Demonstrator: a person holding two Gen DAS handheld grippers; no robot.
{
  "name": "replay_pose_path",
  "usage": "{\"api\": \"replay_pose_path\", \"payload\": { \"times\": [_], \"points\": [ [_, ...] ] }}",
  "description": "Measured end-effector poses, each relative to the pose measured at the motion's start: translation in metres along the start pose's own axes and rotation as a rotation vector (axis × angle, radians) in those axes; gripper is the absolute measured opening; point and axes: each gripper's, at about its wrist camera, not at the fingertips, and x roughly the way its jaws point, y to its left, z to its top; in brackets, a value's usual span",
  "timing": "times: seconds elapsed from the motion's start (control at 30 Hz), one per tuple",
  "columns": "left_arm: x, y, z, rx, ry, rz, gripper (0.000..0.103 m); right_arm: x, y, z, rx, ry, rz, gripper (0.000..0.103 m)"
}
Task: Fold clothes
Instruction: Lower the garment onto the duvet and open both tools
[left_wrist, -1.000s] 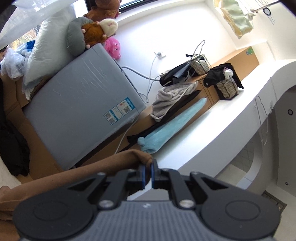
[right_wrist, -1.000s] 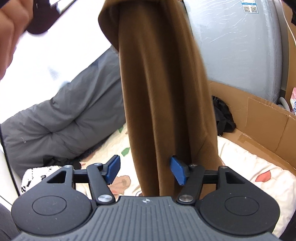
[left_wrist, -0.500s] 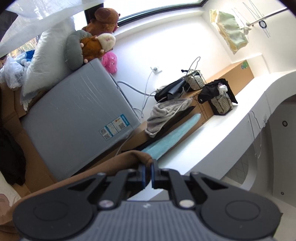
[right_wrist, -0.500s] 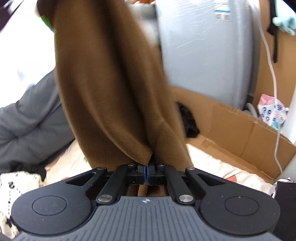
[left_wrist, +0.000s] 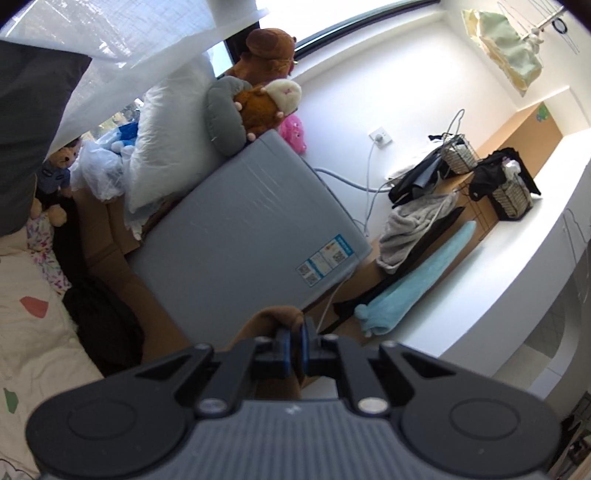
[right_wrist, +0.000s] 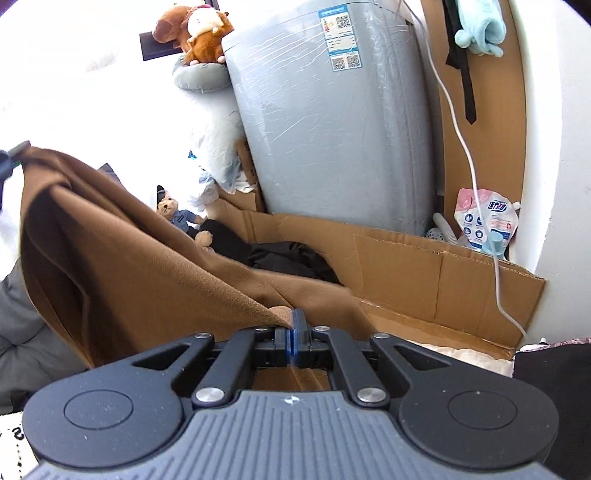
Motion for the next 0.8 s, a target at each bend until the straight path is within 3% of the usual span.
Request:
{"api": "replay_pose_path", "payload": {
  "times": [0.27, 0.5, 0.6, 0.67, 0.8],
  "points": [
    [0.005, 0.042, -0.006, -0.004, 0.052, 0.174, 0.006, 0.012, -0.001, -0.007, -0.041, 0.037, 0.021, 0.001],
    [-0.002, 0.069, 0.001, -0.006, 0.029, 0.291, 0.006, 0.033, 0.02, -0.024, -0.095, 0.138, 0.08, 0.002],
    [-0.007, 0.083, 0.005, -0.025, 0.011, 0.348, 0.006, 0.041, 0.025, -0.031, -0.102, 0.184, 0.098, 0.007],
    [-0.012, 0.093, 0.008, -0.033, -0.007, 0.392, 0.006, 0.043, 0.028, -0.035, -0.113, 0.198, 0.106, 0.017],
    [-0.03, 0.12, 0.018, -0.077, -0.058, 0.495, 0.006, 0.042, 0.03, -0.04, -0.124, 0.204, 0.098, 0.023]
  ]
}}
